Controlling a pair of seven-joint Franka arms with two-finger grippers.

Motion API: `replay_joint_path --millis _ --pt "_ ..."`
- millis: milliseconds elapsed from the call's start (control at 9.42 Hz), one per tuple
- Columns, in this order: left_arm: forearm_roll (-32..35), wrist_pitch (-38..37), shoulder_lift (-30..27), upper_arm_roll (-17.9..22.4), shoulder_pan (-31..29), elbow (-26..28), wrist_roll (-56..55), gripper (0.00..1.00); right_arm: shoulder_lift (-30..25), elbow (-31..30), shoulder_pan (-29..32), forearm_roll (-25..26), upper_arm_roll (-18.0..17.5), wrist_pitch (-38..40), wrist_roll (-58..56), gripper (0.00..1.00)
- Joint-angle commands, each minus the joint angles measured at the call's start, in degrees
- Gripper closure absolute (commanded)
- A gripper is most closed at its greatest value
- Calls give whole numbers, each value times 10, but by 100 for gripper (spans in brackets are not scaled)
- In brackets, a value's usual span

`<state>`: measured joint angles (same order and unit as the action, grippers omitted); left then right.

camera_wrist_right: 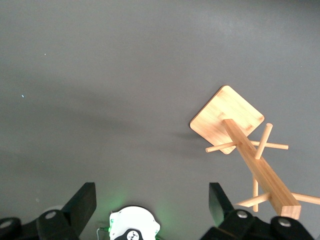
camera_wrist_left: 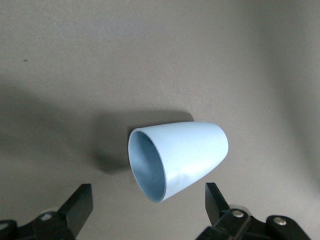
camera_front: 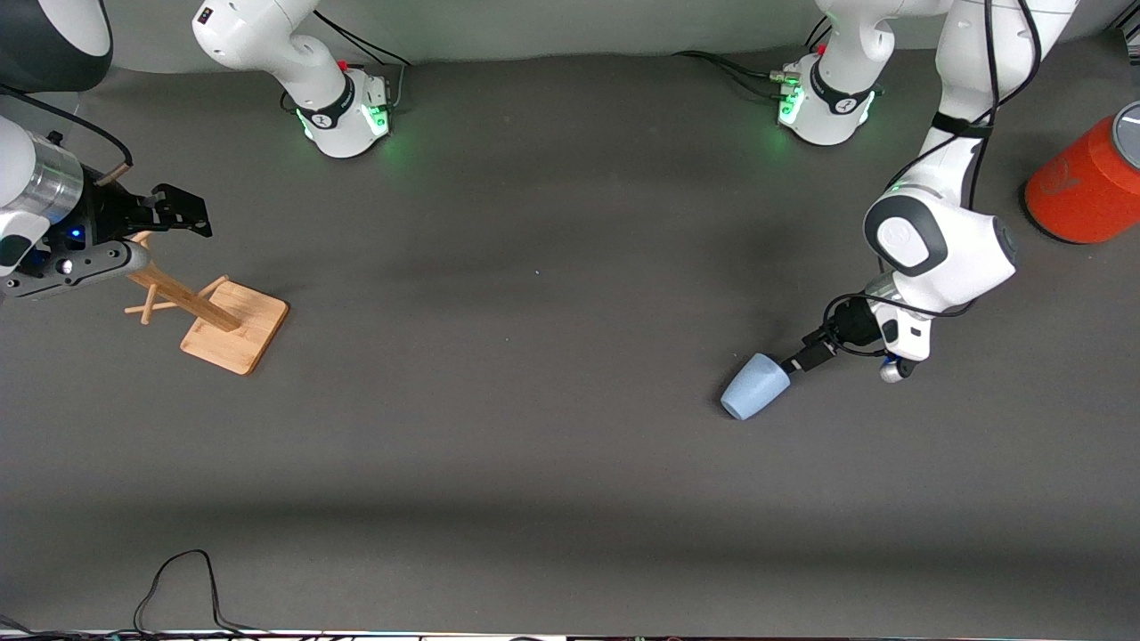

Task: Rotate and upright cup with both arms
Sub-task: 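Lower the left gripper and grasp the cup's rim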

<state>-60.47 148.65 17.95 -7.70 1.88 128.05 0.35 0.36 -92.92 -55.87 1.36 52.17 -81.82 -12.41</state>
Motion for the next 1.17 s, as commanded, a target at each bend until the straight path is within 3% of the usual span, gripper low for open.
replay_joint_path --millis 0,318,425,637,743,849,1061 --pt "-26 9 34 -3 9 -31 6 0 5 19 -2 11 1 9 2 0" --pt "-43 30 58 -24 10 -45 6 0 -1 18 46 8 -6 11 0 0" --pt "-48 30 63 -26 10 -52 5 3 1 17 87 5 -40 10 -3 0" --pt "-51 30 63 -34 10 -54 5 67 4 15 225 5 -175 10 -4 0" --pt "-50 30 63 -41 9 -61 5 98 6 13 275 5 -224 10 -5 0" --pt "-48 29 62 -43 10 -69 5 100 7 12 297 5 -246 10 -5 0" --pt "-42 30 53 -56 9 -75 5 100 8 12 314 5 -259 11 -6 0"
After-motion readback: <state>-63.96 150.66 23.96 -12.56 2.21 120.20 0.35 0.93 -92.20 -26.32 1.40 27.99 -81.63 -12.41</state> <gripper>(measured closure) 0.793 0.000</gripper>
